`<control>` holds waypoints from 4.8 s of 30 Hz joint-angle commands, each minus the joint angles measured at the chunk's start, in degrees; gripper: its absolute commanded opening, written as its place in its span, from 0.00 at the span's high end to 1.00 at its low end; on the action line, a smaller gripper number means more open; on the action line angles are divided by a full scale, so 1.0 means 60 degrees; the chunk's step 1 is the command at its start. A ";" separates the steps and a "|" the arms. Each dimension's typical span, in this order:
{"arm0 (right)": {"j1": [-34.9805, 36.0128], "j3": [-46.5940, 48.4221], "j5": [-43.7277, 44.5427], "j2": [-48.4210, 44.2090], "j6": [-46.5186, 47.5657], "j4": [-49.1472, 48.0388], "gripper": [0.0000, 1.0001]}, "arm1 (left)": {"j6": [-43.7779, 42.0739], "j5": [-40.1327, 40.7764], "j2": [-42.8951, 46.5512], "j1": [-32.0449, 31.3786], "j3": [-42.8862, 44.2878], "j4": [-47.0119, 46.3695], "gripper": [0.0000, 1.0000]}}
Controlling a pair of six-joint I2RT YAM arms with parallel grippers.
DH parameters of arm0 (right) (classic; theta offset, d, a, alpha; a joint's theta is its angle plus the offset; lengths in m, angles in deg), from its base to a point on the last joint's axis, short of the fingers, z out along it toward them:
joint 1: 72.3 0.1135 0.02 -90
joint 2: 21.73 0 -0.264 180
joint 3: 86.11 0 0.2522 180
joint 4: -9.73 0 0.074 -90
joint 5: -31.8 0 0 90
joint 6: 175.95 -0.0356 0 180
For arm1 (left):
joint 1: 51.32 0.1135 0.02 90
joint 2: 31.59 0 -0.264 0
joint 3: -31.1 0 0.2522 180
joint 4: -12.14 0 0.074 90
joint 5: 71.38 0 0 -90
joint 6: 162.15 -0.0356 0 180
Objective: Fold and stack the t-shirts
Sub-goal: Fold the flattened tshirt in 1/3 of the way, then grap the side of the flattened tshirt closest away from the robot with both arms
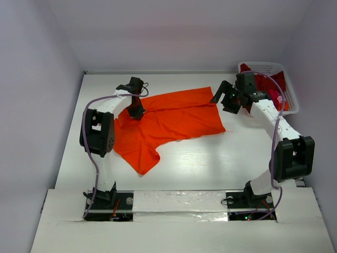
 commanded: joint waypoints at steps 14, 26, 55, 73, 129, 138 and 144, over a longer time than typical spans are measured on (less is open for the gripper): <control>0.0065 0.0574 -0.0136 0.0029 0.0144 -0.0083 0.15 | 0.0100 0.0188 0.0770 -0.0276 -0.0111 0.1080 1.00; 0.0065 0.0559 -0.0151 -0.0044 0.0159 -0.0097 0.15 | 0.0334 0.0452 0.0653 -0.0364 -0.1152 0.0845 0.73; 0.0065 -0.1829 -0.0268 0.0000 0.0202 -0.0420 0.17 | 0.1814 -0.0983 0.7113 -0.1067 -0.5342 0.1401 0.53; 0.0065 -0.1902 -0.0488 0.0205 0.0173 -0.0610 0.18 | 0.1931 -0.2227 0.7918 -0.2063 -0.6145 0.2721 0.60; 0.0065 -0.1653 -0.1059 0.0409 0.0335 -0.0728 0.19 | 0.2957 -0.1027 0.5399 -0.3909 -0.6923 0.2207 0.61; 0.0065 -0.1682 -0.1030 0.0380 0.0378 -0.0713 0.19 | 0.3015 -0.0895 0.5253 -0.3996 -0.7070 0.1958 0.64; 0.0065 -0.1697 -0.1015 0.0395 0.0364 -0.0727 0.19 | 0.3015 -0.0895 0.5268 -0.4083 -0.7085 0.1959 0.64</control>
